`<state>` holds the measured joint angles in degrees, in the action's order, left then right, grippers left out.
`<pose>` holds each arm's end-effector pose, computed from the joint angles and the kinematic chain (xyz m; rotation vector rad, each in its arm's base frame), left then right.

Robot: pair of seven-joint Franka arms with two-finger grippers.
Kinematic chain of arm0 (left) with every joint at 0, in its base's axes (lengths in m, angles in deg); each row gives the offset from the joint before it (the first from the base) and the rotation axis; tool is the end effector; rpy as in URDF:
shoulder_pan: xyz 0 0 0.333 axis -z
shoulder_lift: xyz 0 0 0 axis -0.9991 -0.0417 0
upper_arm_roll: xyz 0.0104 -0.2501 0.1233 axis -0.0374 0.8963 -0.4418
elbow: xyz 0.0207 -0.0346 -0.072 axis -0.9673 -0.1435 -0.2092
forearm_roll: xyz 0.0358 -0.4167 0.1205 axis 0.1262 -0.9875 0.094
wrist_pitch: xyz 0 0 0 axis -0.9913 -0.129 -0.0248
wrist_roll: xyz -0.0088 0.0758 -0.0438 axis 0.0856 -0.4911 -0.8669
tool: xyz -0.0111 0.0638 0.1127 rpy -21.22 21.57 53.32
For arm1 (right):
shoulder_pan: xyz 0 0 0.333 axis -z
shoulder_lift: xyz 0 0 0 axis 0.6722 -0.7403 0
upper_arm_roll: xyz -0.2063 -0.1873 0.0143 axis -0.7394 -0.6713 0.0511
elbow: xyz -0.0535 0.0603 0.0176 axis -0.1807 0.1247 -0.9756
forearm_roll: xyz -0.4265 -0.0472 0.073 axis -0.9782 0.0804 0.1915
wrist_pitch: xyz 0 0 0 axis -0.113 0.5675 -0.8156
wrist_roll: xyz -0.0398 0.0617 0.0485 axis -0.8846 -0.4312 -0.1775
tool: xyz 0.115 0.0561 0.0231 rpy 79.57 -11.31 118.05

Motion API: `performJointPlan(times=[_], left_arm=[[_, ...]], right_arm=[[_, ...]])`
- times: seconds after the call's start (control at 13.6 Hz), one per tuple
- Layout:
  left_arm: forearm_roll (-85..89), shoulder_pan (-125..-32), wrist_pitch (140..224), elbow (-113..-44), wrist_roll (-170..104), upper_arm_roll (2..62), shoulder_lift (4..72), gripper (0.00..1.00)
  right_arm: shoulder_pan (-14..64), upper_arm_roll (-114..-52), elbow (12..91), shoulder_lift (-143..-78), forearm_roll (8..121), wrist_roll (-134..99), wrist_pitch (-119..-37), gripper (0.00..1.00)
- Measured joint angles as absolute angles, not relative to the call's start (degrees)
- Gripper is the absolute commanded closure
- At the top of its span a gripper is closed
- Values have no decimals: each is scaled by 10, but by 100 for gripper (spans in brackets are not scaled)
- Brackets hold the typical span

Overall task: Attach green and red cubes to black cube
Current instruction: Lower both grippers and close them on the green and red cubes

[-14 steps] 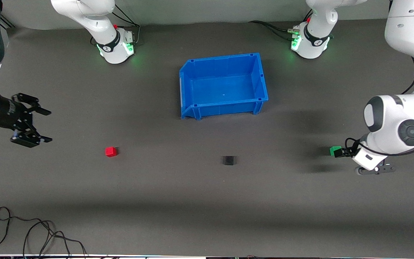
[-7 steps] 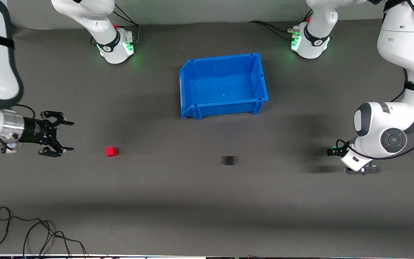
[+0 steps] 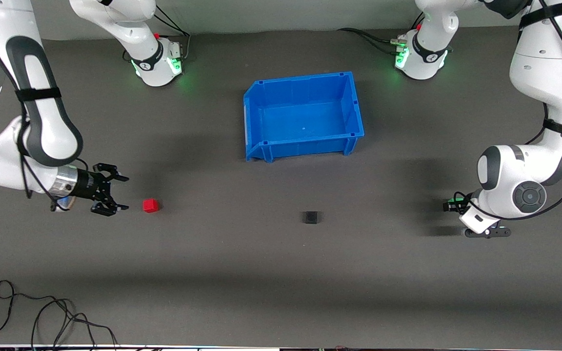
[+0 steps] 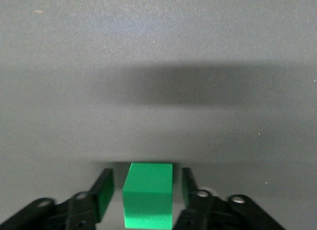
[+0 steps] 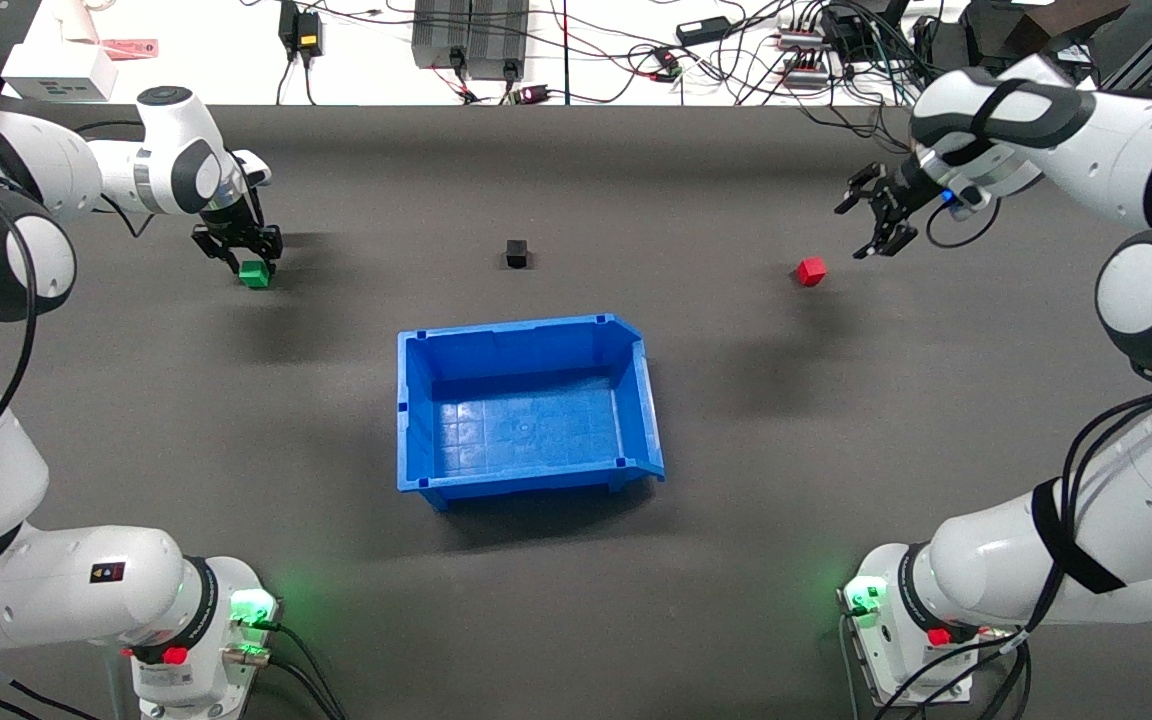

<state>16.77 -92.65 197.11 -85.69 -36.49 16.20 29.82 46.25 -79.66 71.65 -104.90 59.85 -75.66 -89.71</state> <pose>0.6226 0.0282 0.0960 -3.0838 -0.0377 0.2509 0.5870 -0.0351 0.1809 -2.1281 1.8181 0.4455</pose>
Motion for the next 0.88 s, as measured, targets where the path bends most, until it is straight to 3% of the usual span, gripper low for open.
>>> performJointPlan(times=[0.22,0.51,0.81,0.88], left_arm=[[167,-926,1971,-846,-366,163,292,65],[167,-927,1970,-842,-366,162,288,93],[136,-927,1939,-812,-362,162,290,95],[119,-926,1903,-788,-356,163,293,96]], right_arm=[[462,-797,723,-1101,650,-699,-957,0],[458,-793,715,-1153,673,-686,-1013,0],[455,-791,699,-1176,685,-686,-1014,2],[454,-790,697,-1179,686,-686,-1014,18]])
